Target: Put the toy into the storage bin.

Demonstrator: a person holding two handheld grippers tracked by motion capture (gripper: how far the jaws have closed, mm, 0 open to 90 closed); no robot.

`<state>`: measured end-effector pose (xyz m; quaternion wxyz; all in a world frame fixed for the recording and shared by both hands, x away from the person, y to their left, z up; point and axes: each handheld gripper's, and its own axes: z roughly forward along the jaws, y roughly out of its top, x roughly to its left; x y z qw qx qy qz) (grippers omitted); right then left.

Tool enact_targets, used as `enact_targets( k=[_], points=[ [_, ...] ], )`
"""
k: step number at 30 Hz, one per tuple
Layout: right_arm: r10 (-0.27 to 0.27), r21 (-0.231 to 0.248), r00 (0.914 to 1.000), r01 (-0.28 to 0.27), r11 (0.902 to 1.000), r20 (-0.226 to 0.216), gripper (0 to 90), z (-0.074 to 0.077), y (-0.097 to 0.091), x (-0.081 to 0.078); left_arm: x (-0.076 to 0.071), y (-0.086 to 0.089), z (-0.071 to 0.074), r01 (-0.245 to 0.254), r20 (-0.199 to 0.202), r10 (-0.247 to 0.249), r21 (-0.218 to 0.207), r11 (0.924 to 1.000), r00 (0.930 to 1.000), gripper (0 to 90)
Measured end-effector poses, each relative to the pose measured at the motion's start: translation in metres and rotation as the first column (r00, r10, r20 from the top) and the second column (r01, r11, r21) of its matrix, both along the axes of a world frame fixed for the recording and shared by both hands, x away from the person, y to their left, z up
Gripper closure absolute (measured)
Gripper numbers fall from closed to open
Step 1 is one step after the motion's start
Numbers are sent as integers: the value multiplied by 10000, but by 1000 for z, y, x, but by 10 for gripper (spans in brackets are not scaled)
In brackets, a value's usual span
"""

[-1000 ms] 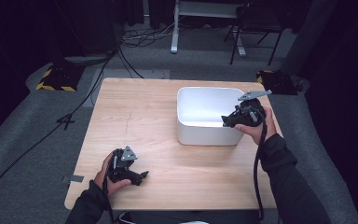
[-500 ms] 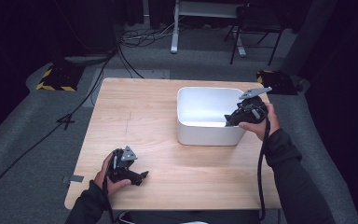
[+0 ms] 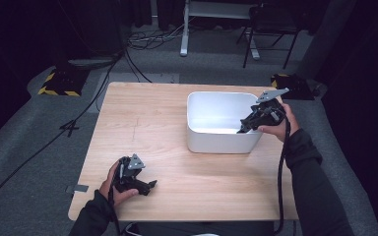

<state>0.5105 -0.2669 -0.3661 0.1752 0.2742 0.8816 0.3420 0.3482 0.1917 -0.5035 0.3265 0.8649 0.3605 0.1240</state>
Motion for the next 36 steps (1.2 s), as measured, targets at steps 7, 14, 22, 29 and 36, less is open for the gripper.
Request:
enact_targets(
  k=[7, 14, 22, 29, 36],
  points=[
    [486, 18, 9987, -486, 9988, -121, 245, -3, -7, 4, 0, 0, 0, 0, 2, 0, 2, 10000, 10000, 2],
    [968, -529, 9952, -972, 9939, -111, 244, 0, -7, 0, 0, 0, 0, 1, 1, -1, -11, 10000, 10000, 2],
    [1407, -740, 9896, -1425, 9870, -300, 244, 2, -9, -5, 0, 0, 0, -3, -4, 3, -11, 10000, 10000, 2],
    [1646, -797, 9857, -1670, 9827, -352, 244, 0, -12, -10, 0, 0, 0, -4, -3, 4, -17, 10000, 10000, 2],
    [1571, -702, 9866, -1600, 9846, -450, 244, -3, -13, -13, 0, 0, 0, -6, 6, 6, 0, 10000, 10000, 2]
  ],
)
